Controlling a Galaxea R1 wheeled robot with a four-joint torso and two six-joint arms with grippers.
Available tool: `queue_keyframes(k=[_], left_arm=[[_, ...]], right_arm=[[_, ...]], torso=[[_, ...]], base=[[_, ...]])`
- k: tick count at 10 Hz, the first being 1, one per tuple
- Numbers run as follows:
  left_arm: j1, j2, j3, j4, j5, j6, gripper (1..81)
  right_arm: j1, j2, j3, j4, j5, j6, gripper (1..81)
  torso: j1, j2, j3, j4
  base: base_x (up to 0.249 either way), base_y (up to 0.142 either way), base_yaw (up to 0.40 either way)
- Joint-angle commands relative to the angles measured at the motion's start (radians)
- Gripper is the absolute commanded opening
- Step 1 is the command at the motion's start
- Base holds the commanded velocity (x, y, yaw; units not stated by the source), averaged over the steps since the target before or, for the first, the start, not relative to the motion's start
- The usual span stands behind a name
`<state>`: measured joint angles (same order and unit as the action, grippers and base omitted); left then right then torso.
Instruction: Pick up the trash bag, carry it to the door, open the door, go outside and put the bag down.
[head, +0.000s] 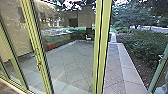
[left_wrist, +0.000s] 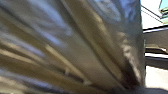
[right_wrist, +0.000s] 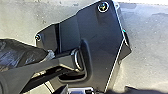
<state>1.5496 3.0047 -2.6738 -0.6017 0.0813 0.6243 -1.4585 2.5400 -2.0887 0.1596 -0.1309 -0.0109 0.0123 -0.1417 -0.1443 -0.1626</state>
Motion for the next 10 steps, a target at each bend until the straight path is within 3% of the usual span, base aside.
queue_keyframes(k=[1, 5, 10], left_arm=[[-0.044, -0.010, 0.005, 0.002, 0.075, 0.005, 1.0], [-0.045, -0.004, 0.005, 0.003, 0.077, 0.006, 1.0], [-0.047, 0.001, 0.005, 0.008, 0.087, 0.009, 1.0]], right_arm=[[0.014, 0.070, -0.143, -0.008, -0.058, -0.003, 81.1], [-0.015, 0.232, -0.387, -0.005, -0.056, -0.006, 81.1], [-0.024, 0.266, -0.411, -0.012, -0.056, -0.008, 81.1]], torso=[[0.000, 0.000, 0.000, 0.000], [0.000, 0.000, 0.000, 0.000], [-0.001, 0.000, 0.000, 0.000]], base=[[0.000, 0.000, 0.000], [0.000, 0.000, 0.000], [0.000, 0.000, 0.000]])
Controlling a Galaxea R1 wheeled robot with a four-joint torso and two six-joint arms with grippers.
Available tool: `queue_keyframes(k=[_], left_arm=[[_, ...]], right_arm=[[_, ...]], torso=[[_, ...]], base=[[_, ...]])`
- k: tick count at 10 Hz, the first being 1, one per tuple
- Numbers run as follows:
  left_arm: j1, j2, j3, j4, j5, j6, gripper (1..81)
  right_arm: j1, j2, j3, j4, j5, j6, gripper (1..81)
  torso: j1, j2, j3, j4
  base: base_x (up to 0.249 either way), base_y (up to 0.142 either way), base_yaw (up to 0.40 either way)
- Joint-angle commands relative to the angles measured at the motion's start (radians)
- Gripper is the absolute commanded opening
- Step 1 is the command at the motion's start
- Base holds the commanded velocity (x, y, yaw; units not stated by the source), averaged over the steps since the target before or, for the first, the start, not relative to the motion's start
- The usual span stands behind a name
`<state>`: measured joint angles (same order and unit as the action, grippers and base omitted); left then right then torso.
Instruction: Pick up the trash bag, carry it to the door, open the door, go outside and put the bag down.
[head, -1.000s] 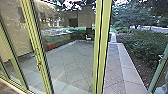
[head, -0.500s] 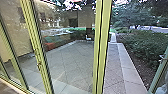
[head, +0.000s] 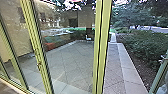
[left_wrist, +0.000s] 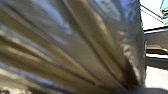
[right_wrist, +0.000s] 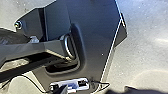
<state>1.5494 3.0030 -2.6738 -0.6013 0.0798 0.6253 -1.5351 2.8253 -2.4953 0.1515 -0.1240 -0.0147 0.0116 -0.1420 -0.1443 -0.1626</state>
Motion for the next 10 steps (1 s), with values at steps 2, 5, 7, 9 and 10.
queue_keyframes(k=[2, 5, 7, 9, 10], left_arm=[[-0.045, 0.001, 0.005, 0.008, 0.089, 0.011, 1.0], [-0.047, 0.004, 0.005, 0.014, 0.090, 0.010, 1.0], [-0.047, 0.004, 0.006, 0.014, 0.092, 0.010, 1.0], [-0.047, 0.005, 0.005, 0.014, 0.092, 0.010, 1.0], [-0.048, 0.005, 0.005, 0.014, 0.092, 0.010, 1.0]], right_arm=[[0.060, -0.014, -0.011, -0.004, -0.065, -0.004, 81.1], [0.062, -0.011, -0.014, -0.006, -0.063, -0.004, 81.1], [0.062, -0.001, -0.016, -0.009, -0.063, -0.004, 81.1], [0.060, 0.010, -0.022, -0.010, -0.063, -0.004, 81.1], [0.058, 0.018, -0.029, -0.010, -0.065, -0.004, 81.1]], torso=[[0.000, 0.000, 0.000, 0.000], [0.000, 0.000, 0.000, 0.000], [0.000, 0.000, 0.000, 0.000], [0.000, 0.000, 0.000, 0.000], [0.000, 0.000, 0.000, 0.000]], base=[[0.000, 0.000, 0.000], [0.000, 0.000, -0.082], [0.000, 0.000, -0.189], [0.000, 0.000, -0.200], [0.000, 0.000, -0.205]])
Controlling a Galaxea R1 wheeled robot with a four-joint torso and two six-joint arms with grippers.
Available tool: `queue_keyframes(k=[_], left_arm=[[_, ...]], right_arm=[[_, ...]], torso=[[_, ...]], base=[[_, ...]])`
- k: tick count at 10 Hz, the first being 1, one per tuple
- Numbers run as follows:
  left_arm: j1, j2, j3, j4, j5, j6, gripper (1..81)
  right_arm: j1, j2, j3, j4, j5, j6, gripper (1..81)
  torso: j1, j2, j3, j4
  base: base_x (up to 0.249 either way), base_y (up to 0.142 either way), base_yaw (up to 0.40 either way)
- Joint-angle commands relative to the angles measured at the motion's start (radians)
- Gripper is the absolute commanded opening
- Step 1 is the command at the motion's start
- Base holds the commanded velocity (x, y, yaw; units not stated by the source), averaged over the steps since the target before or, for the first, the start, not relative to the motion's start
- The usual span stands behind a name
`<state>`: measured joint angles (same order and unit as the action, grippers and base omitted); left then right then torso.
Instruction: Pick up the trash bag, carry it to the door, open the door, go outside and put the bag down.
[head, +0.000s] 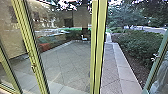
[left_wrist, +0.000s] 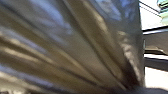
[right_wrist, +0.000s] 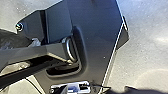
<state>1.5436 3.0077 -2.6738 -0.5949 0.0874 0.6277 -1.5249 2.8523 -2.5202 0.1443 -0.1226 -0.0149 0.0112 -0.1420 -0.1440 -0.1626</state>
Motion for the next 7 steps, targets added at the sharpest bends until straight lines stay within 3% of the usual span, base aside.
queue_keyframes(k=[1, 7], left_arm=[[-0.042, 0.002, 0.005, 0.009, 0.084, 0.009, 1.0], [-0.041, -0.001, 0.005, 0.009, 0.084, 0.009, 1.0]], right_arm=[[0.048, -0.003, -0.012, -0.003, -0.066, -0.005, 81.1], [0.036, 0.061, -0.110, -0.028, -0.066, -0.005, 81.1]], torso=[[0.000, 0.000, 0.000, 0.000], [0.000, 0.000, 0.000, 0.000]], base=[[0.000, 0.000, -0.213], [0.000, 0.000, -0.237]])
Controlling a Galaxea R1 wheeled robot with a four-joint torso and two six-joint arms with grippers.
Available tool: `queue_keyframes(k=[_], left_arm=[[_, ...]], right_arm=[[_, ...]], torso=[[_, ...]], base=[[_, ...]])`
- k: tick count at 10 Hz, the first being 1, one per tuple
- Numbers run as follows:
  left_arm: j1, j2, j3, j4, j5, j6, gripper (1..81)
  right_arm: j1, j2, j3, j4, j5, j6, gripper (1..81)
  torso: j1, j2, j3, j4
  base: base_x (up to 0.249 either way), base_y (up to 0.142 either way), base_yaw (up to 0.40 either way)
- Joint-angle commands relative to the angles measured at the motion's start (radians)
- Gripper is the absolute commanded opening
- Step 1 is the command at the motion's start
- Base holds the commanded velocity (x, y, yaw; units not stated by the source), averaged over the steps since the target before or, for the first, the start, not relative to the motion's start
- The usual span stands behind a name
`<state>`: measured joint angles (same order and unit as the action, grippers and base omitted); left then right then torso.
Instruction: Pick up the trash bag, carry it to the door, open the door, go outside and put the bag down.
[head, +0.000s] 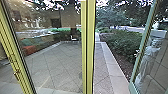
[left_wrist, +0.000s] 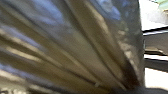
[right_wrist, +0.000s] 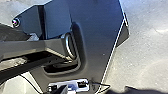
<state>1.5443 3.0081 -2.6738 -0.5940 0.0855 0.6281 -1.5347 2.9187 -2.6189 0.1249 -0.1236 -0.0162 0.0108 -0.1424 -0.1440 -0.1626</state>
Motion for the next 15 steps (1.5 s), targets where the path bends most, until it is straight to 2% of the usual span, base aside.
queue_keyframes(k=[1, 8, 15], left_arm=[[-0.043, -0.001, 0.005, 0.008, 0.086, 0.009, 1.0], [-0.043, -0.001, 0.005, 0.013, 0.086, 0.009, 1.0], [-0.045, 0.006, 0.005, 0.014, 0.074, 0.009, 1.0]], right_arm=[[0.046, -0.004, -0.012, -0.010, -0.065, -0.004, 81.1], [0.050, 0.001, -0.013, -0.014, -0.068, -0.004, 81.1], [0.052, 0.012, -0.016, -0.011, -0.076, -0.022, 81.1]], torso=[[0.000, 0.000, 0.000, 0.000], [0.000, 0.000, 0.000, 0.000], [0.000, 0.000, 0.000, 0.000]], base=[[0.000, 0.000, -0.251], [0.000, 0.000, -0.220], [0.000, 0.000, 0.000]])
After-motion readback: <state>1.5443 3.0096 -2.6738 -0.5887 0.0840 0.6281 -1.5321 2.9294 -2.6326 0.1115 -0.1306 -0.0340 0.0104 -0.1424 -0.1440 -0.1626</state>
